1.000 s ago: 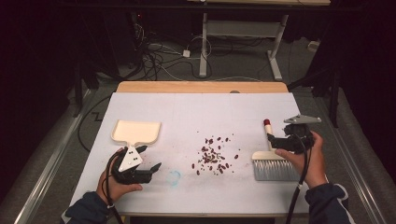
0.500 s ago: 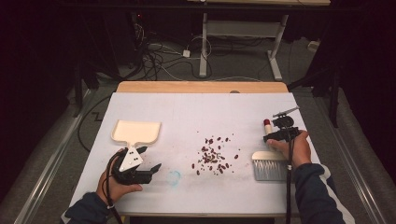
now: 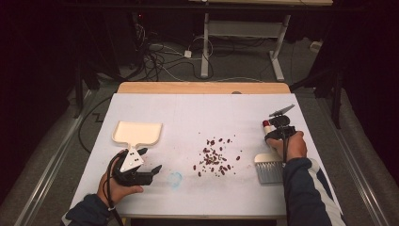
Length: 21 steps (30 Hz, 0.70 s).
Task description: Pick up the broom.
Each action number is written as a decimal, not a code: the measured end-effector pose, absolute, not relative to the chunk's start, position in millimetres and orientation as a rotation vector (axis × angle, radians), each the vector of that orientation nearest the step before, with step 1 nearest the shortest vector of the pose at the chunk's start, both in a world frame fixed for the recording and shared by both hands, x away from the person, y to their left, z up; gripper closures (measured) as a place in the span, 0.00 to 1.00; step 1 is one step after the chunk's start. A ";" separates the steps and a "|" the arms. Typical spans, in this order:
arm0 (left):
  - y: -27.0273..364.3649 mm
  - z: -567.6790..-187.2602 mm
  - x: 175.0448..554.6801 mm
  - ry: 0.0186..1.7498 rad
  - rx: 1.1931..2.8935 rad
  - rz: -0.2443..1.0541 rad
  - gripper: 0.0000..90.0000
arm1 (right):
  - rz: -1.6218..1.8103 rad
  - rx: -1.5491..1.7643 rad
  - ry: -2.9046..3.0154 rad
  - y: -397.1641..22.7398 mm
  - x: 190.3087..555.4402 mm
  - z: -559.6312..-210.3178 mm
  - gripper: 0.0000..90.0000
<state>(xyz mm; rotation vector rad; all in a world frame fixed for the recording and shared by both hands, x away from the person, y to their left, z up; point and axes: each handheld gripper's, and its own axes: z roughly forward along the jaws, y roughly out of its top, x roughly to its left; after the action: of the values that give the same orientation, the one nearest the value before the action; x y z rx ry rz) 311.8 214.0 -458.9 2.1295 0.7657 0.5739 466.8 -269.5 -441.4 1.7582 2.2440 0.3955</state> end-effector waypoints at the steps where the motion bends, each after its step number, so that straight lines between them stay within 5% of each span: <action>1: 213.9 -459.0 311.8 0.764 2.130 0.572 0.24 | 0.409 1.761 2.235 -269.6 466.0 -442.0 0.74; 21: 209.3 -453.3 308.4 0.740 2.130 0.567 0.24 | 0.892 1.509 2.085 -290.0 418.2 -429.0 0.78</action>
<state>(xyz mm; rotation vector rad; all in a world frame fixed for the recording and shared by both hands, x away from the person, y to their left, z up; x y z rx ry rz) 308.4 209.3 -453.3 2.1300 0.7405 0.5670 418.2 -290.0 -429.0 1.5086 2.0855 0.8916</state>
